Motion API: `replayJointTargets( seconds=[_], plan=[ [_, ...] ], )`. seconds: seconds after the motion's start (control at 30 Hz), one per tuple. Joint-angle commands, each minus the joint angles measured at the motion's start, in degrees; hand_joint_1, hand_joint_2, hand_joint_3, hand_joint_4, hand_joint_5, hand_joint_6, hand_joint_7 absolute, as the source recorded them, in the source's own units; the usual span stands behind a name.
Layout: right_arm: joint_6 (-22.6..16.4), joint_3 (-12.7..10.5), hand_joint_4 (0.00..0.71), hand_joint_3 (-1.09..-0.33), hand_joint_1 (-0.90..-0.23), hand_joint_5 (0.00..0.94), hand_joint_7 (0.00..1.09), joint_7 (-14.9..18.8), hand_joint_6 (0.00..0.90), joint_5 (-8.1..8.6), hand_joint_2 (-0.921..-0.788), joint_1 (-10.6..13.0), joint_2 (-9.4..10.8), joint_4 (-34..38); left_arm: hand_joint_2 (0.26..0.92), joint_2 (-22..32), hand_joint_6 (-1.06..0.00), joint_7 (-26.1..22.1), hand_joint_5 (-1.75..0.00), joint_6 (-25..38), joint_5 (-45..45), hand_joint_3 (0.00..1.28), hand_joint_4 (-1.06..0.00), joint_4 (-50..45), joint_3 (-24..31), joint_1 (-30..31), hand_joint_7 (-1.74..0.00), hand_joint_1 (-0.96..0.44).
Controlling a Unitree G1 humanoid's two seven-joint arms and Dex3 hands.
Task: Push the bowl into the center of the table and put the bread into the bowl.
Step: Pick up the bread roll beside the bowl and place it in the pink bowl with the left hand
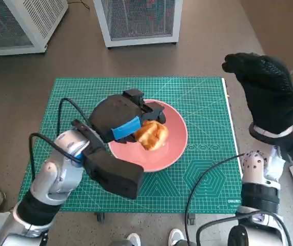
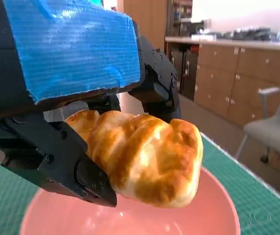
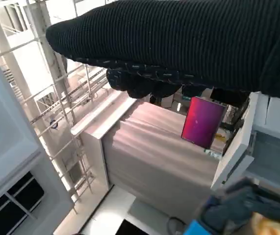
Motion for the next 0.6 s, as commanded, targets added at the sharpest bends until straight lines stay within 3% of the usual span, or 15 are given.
replayJointTargets(
  seconds=[0.03,0.07,0.13,0.17,0.23,0.33,0.47,0.6],
  plan=[
    [-0.24,-0.35,0.282,-0.545,-0.513,0.001,0.00,0.20,0.381,-0.03,-0.921,1.54,-0.31,0.10,0.912,-0.89,-0.71,-0.19,-1.18,-0.23,0.81,0.02,-0.78,1.23,-0.39,-1.23,-0.97,0.00],
    [-0.28,-0.34,0.282,-0.545,-0.513,0.001,0.00,0.08,0.381,-0.09,-0.921,1.57,-0.29,0.06,0.914,-1.21,-0.71,-0.64,-1.19,0.34,0.45,0.02,-0.77,1.04,-0.18,-1.02,-0.97,0.00],
    [-0.35,-0.32,0.281,-0.544,-0.512,0.000,0.00,-0.11,0.381,-0.17,-0.921,1.65,-0.25,-0.01,0.918,-1.63,-0.60,-1.63,-1.22,1.59,0.05,0.10,-0.65,0.26,0.16,-0.39,-1.16,0.00],
    [-0.38,-0.29,0.281,-0.544,-0.512,0.000,0.00,-0.19,0.381,-0.21,-0.921,1.70,-0.21,-0.07,0.906,-1.74,-0.56,-2.10,-1.07,2.19,-0.04,0.10,-0.58,-0.23,0.30,-0.04,-1.06,0.01],
    [-0.44,-0.21,0.280,-0.543,-0.511,0.000,0.00,-0.42,0.381,-0.33,-0.921,1.82,-0.12,-0.24,0.879,-1.58,-0.49,-3.40,-0.48,3.38,0.11,0.06,-0.43,-1.59,0.44,0.83,-0.56,0.02],
    [-0.65,-0.08,0.279,-0.543,-0.511,0.000,0.00,-0.70,0.381,-0.47,-0.921,2.05,0.10,-0.51,0.828,-0.69,-0.40,-6.02,-0.16,4.89,0.35,0.02,-0.24,-3.74,0.67,1.33,-0.21,0.00],
    [-0.93,0.08,0.278,-0.542,-0.512,0.000,0.00,-0.97,0.381,-0.56,-0.921,2.23,0.33,-0.71,0.777,0.65,-0.30,-10.00,-0.03,6.64,-0.26,0.01,-0.09,-6.50,1.53,1.35,-0.05,-0.11],
    [-1.16,0.23,0.277,-0.541,-0.512,0.000,0.00,-1.19,0.380,-0.58,-0.921,2.27,0.50,-0.53,0.766,1.56,-0.25,-13.57,-0.01,9.33,-1.72,0.00,-0.02,-10.49,3.46,2.41,-0.01,-0.21]
  ],
)
